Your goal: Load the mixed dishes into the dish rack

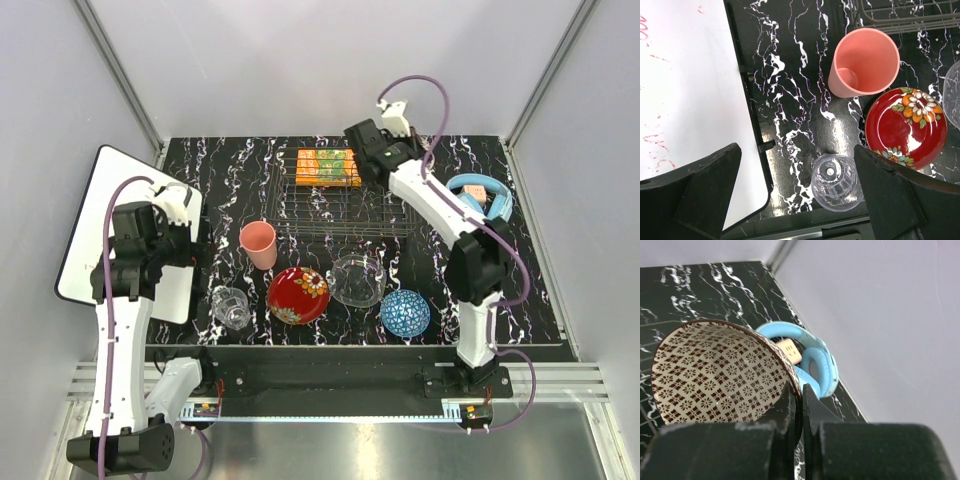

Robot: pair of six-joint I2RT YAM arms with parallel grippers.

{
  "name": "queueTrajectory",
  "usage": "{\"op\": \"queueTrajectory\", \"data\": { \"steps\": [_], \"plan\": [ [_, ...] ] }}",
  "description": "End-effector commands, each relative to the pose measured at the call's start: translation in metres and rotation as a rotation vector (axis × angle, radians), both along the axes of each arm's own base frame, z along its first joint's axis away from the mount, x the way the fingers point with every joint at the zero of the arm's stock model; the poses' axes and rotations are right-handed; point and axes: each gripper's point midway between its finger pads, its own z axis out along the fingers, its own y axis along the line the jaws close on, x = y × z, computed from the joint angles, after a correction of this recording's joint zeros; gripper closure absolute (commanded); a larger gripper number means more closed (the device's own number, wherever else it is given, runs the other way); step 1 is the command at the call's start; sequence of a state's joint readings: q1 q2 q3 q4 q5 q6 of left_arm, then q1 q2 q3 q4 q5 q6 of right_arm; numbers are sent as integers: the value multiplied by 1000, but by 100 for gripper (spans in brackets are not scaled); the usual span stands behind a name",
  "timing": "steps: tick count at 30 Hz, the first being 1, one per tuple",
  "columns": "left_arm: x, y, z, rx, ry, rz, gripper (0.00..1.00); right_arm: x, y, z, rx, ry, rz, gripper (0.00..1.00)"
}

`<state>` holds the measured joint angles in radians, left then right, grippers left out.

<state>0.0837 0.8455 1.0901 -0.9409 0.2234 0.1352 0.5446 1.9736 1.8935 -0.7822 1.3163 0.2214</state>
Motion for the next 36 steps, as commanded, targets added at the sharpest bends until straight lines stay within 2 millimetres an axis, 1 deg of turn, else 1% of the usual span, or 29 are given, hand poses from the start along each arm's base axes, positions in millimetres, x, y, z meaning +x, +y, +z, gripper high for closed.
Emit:
{"op": "queueTrajectory", "data": {
  "steps": [1, 3, 4, 7, 9, 10, 11, 12, 13, 14, 15, 16, 17, 19, 21, 22, 23, 25, 32, 36],
  "plan": [
    [7, 5, 6, 39, -51, 3, 1, 20, 22, 9, -90, -42, -17, 100],
    [8, 5, 5, 46, -57, -6, 1, 27, 27, -2, -98, -21, -4, 100],
    [8, 6, 5, 49, -58, -9, 1, 31, 30, -13, -111, -1, 0, 100],
    [12, 7, 5, 57, -54, -8, 1, 39, 34, -29, -163, 60, 16, 100],
    [13, 6, 5, 53, -55, -16, 1, 50, 41, -29, -158, 21, 23, 100],
    [13, 5, 4, 52, -52, -17, 1, 51, 40, -35, -228, 91, 38, 100],
    [14, 6, 2, 49, -50, -16, 1, 59, 46, -28, -186, 4, 36, 100],
    [14, 5, 1, 49, -50, -17, 1, 63, 47, -25, -187, -18, 41, 100],
    [15, 6, 1, 52, -52, -16, 1, 59, 44, -31, -305, 96, 64, 100],
    [15, 7, -1, 56, -48, -15, 1, 65, 47, -13, -229, -78, 41, 100],
    [15, 7, -2, 58, -47, -13, 1, 67, 48, -24, -272, -60, 41, 100],
    [16, 7, -2, 58, -49, -13, 1, 64, 45, -16, -385, 40, 36, 100],
    [15, 8, -4, 58, -46, -12, 1, 63, 44, -12, -344, -43, 15, 100],
    [16, 7, -5, 55, -44, -11, 1, 64, 46, -21, -317, -39, 3, 100],
    [16, 7, -5, 56, -42, -12, 1, 63, 48, -30, -336, -9, 8, 100],
    [16, 7, -5, 57, -43, -15, 1, 61, 48, -32, -367, 27, 10, 100],
    [16, 8, -5, 61, -45, -12, 1, 59, 47, -32, -348, -4, -1, 100],
    [17, 8, -6, 62, -42, -13, 1, 56, 45, -40, -357, 20, -8, 100],
    [16, 8, -6, 57, -44, -12, 1, 41, 46, -49, -344, 43, -22, 100],
    [14, 7, -4, 54, -56, -10, 1, 30, 49, -64, -348, 77, -31, 100]
  ]
}}
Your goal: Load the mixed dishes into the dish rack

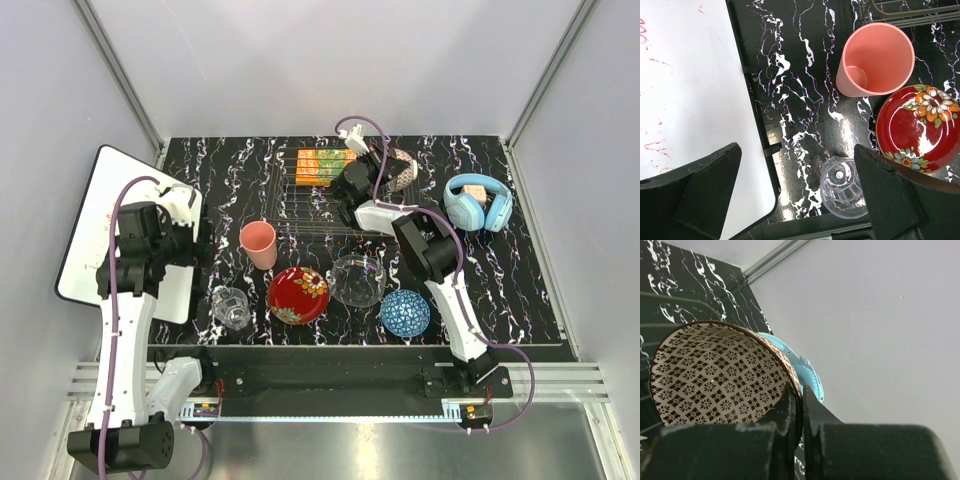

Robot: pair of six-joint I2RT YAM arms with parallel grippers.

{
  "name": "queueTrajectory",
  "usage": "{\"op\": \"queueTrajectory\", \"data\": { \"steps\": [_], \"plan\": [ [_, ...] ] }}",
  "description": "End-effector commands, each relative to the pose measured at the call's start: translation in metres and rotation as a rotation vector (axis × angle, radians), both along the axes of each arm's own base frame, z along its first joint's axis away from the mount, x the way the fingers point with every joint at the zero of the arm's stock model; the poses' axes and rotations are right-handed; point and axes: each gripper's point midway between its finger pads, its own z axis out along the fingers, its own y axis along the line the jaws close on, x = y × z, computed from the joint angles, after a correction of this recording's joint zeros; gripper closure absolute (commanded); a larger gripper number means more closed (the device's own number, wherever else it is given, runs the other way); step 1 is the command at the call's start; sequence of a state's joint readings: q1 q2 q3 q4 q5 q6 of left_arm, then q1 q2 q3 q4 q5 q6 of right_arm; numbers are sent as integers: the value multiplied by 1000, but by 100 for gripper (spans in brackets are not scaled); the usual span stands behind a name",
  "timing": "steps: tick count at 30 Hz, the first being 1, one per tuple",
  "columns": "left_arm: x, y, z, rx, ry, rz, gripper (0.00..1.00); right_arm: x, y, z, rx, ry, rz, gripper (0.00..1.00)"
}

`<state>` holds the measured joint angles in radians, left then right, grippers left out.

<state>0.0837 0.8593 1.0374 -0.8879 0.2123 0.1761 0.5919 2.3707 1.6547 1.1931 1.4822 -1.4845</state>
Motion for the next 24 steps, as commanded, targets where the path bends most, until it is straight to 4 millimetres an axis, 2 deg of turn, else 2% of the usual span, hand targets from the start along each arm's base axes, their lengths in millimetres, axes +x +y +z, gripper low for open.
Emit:
{"op": "queueTrajectory", "data": {
  "steps": [1, 7, 8, 13, 15, 19, 21, 24],
  "plan": [
    [6, 3, 12, 17, -67, 6, 1, -17, 7, 6, 80, -78, -15, 100],
    [3, 5, 15, 26, -79, 15, 1, -20, 17, -6, 96, -71, -19, 100],
    [3, 5, 16, 28, -82, 16, 1, -20, 17, -10, 100, -66, -27, 96],
    [2, 6, 19, 28, -92, 22, 1, -23, 18, -18, 118, -66, -42, 90],
    [1, 6, 18, 28, -89, 22, 1, -24, 17, -20, 124, -65, -46, 79],
    [2, 6, 16, 28, -82, 26, 1, -26, 18, -24, 129, -48, -57, 43],
    [2, 6, 15, 29, -79, 27, 1, -26, 20, -22, 135, -53, -56, 30],
    [1, 7, 15, 32, -82, 28, 1, -27, 20, -16, 142, -61, -54, 24]
  ]
}}
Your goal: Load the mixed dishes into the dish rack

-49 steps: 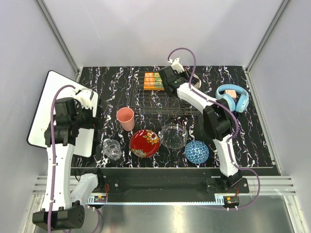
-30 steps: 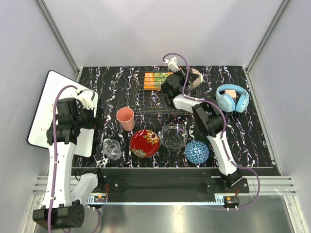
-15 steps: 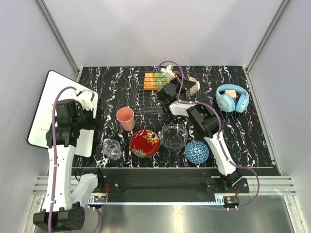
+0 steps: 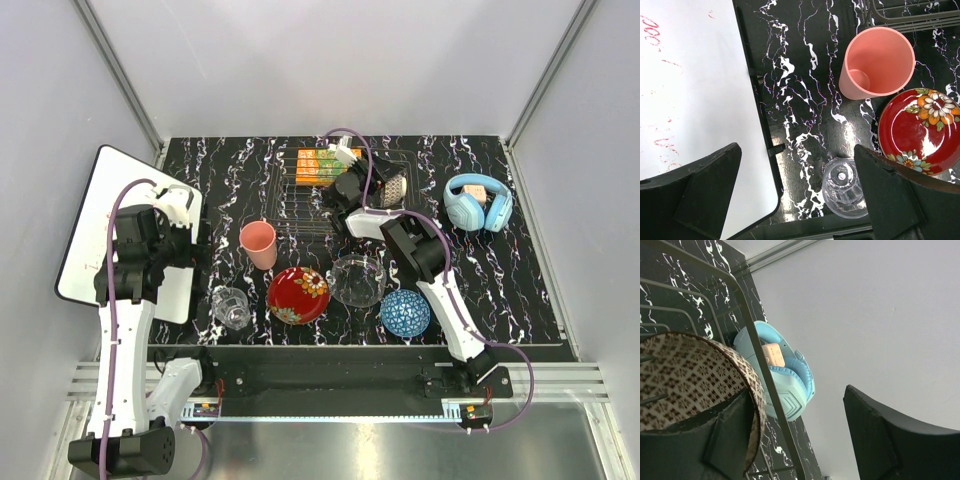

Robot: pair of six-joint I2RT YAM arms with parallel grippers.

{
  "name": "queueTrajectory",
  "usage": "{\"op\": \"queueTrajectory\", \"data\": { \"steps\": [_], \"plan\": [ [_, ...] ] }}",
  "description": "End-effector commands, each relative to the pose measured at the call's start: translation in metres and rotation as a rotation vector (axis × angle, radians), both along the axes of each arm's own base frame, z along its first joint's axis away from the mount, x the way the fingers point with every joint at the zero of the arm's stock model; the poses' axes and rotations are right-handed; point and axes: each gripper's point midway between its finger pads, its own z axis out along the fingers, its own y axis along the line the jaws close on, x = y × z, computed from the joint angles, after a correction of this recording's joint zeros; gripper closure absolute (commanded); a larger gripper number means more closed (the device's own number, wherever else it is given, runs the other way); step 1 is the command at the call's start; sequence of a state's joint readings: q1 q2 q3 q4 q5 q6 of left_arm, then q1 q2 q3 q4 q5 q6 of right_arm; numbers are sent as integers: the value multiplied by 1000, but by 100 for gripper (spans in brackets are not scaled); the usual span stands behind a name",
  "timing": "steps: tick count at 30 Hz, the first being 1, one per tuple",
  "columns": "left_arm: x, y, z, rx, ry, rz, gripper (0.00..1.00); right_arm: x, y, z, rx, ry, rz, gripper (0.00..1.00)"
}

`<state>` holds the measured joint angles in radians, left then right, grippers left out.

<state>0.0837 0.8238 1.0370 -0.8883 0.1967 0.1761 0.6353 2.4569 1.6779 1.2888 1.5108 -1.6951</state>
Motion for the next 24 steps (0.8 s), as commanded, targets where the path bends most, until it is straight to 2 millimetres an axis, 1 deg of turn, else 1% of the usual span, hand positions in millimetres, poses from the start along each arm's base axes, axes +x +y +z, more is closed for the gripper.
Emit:
{"op": "queueTrajectory", "data": {
  "steps": [1, 3, 7, 9, 10, 14, 15, 16, 18, 24],
  "plan": [
    [5, 5, 8, 21, -50, 19, 1, -19, 1, 14, 247, -214, -68, 23],
    [5, 6, 7, 26, -49, 19, 1, -21, 1, 22, 254, -222, -66, 21],
    [5, 7, 6, 32, -47, 22, 1, -28, 0, 45, 276, -226, -69, 14],
    [5, 8, 6, 33, -47, 24, 1, -34, 3, 53, 283, -210, -69, 13],
    [5, 8, 6, 33, -47, 28, 1, -38, 3, 63, 291, -209, -67, 10],
    [6, 9, 7, 40, -47, 29, 1, -53, 7, 75, 301, -182, -57, 5],
    [6, 10, 7, 43, -47, 28, 1, -57, 11, 76, 310, -174, -54, 4],
    [7, 10, 7, 44, -49, 29, 1, -60, 9, 77, 305, -162, -55, 4],
    [7, 12, 7, 49, -46, 37, 1, -62, 11, 74, 294, -144, -52, 2],
    [6, 14, 11, 64, -60, 44, 1, -60, 13, 46, 256, -104, -60, 0]
  ]
}}
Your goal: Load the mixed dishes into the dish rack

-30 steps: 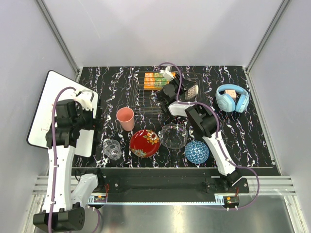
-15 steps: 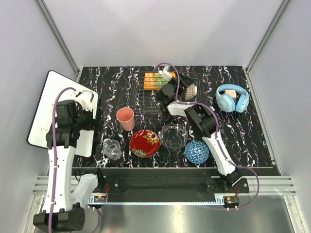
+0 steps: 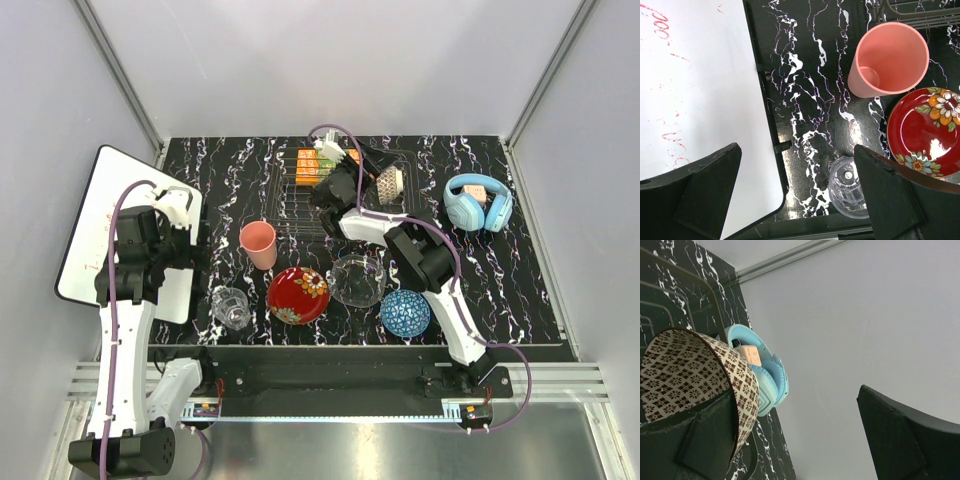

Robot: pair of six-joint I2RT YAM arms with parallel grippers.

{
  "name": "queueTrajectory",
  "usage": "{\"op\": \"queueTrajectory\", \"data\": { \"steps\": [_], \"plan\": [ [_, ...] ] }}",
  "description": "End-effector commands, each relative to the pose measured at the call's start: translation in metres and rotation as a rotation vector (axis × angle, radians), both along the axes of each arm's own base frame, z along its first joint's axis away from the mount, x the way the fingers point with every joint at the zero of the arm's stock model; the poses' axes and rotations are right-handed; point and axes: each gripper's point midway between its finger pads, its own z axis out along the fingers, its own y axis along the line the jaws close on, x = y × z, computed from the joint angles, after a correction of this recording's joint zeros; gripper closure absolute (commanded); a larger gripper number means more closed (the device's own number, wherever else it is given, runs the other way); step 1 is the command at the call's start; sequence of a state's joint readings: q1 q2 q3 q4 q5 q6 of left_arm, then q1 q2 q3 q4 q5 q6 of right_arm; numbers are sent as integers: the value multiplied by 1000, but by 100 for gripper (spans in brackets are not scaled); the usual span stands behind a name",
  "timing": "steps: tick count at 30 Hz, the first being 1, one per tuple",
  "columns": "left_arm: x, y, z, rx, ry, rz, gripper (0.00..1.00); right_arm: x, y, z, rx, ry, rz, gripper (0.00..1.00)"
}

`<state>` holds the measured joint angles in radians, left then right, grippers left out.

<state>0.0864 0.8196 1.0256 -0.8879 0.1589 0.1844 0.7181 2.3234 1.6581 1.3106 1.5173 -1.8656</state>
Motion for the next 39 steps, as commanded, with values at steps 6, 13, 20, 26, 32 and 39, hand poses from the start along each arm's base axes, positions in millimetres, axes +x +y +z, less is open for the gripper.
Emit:
{"op": "queueTrajectory", "data": {
  "steps": [6, 13, 20, 26, 32, 39],
  "plan": [
    [3, 12, 15, 67, -76, 21, 1, -30, -26, -33, 277, -125, -165, 0],
    [4, 13, 16, 72, -70, 21, 1, -21, -41, -61, 256, -116, -211, 0],
    [6, 13, 18, 75, -70, 19, 1, -13, -33, -69, 277, -138, -207, 0],
    [10, 16, 11, 91, -57, 13, 1, -2, -15, -63, 319, -171, -189, 0],
    [17, 20, -3, 104, -39, 9, 1, 3, 48, -36, 391, -197, -79, 0],
    [46, 17, -18, 35, 5, 18, 1, -44, 71, 112, 735, -463, 54, 0]
  ]
}}
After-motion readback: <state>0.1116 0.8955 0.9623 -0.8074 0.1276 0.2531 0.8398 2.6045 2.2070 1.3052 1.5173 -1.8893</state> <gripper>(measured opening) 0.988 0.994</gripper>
